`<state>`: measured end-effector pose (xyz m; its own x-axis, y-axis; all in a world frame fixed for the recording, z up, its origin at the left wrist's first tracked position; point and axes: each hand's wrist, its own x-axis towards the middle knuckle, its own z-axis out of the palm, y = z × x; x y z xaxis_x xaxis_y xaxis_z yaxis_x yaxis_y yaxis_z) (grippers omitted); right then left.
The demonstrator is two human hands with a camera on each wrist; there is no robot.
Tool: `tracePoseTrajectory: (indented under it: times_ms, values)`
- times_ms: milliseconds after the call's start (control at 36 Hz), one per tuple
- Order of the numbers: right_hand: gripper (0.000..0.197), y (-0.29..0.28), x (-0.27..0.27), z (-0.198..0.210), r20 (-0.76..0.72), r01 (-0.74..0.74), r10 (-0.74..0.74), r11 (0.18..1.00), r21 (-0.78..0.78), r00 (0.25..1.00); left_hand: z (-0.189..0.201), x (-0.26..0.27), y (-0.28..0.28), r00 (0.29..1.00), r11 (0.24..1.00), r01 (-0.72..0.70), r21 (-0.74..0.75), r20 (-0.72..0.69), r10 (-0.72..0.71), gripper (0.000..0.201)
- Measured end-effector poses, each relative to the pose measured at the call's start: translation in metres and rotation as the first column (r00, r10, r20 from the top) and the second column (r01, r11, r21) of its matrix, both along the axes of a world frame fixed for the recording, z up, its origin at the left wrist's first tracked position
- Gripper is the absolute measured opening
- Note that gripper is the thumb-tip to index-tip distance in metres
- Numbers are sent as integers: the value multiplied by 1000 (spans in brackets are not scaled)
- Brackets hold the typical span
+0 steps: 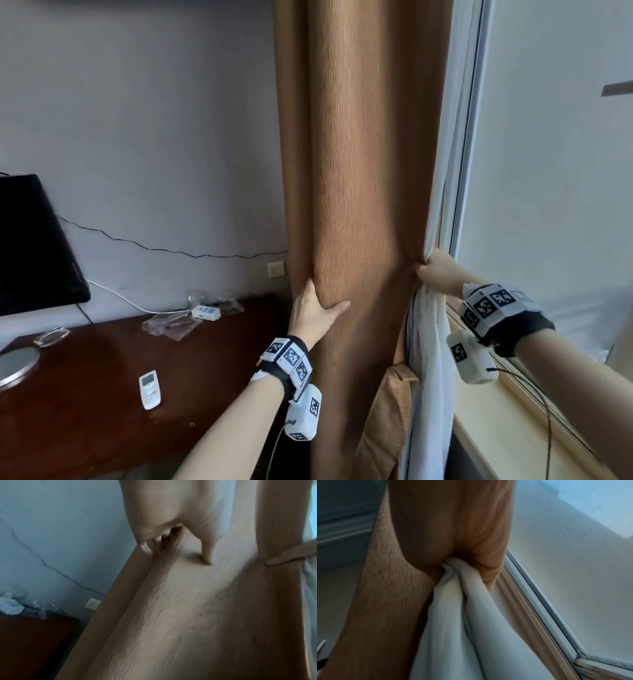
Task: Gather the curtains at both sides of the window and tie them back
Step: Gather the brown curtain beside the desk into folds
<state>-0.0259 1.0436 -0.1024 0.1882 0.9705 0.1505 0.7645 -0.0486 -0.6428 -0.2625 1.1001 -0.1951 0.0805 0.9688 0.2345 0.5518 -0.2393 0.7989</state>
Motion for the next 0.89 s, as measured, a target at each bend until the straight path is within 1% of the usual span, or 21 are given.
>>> tracePoseTrajectory:
  times_ms: [28,83,111,139,194,306,417,500,556,639,694,750,833,889]
  values:
    - [27,-2,1,1,5,-10,10,1000,-7,1000,1,2,-1,1000,999,-31,25,1,31,91]
    - [29,-5,2,2,18,-17,18,1000,-16,1000,8,5,-5,994,990,-107,90,-7,108,54]
    - [30,-9,2,4,24,-12,13,1000,-21,1000,12,5,-7,990,985,-138,107,-16,140,42]
    - [29,-10,2,4,27,-7,7,1000,-23,1000,15,6,-8,986,980,-163,117,-26,167,36]
    - [29,-12,2,4,28,-2,3,1000,-25,1000,19,8,-12,977,972,-202,121,-36,208,31]
    - [35,-15,1,5,51,-7,9,999,-38,999,18,21,-22,978,969,-207,131,2,209,19]
    - [28,-23,-6,8,54,9,-7,999,-35,999,15,42,-44,989,973,-148,177,11,148,13]
    - [28,-30,-6,12,48,-21,24,998,-53,999,12,58,-58,999,980,-39,197,-1,40,16]
    - [28,-34,-8,15,38,-37,39,997,-71,999,11,66,-66,998,980,46,194,-46,-38,15]
    - [27,-41,-13,20,20,-25,27,995,-95,999,11,78,-79,974,961,198,193,-145,-172,14]
    - [24,-46,-20,23,4,-3,4,994,-105,1000,11,86,-87,945,935,304,182,-185,-271,20]
    - [23,-48,-25,23,-2,19,-19,995,-99,1000,11,94,-94,913,908,381,174,-225,-340,22]
    - [33,-51,-26,21,-13,41,-42,997,-62,999,9,104,-94,893,901,405,153,-280,-353,21]
    - [36,-51,-24,20,-19,34,-35,999,-40,999,6,107,-86,910,922,359,145,-274,-311,23]
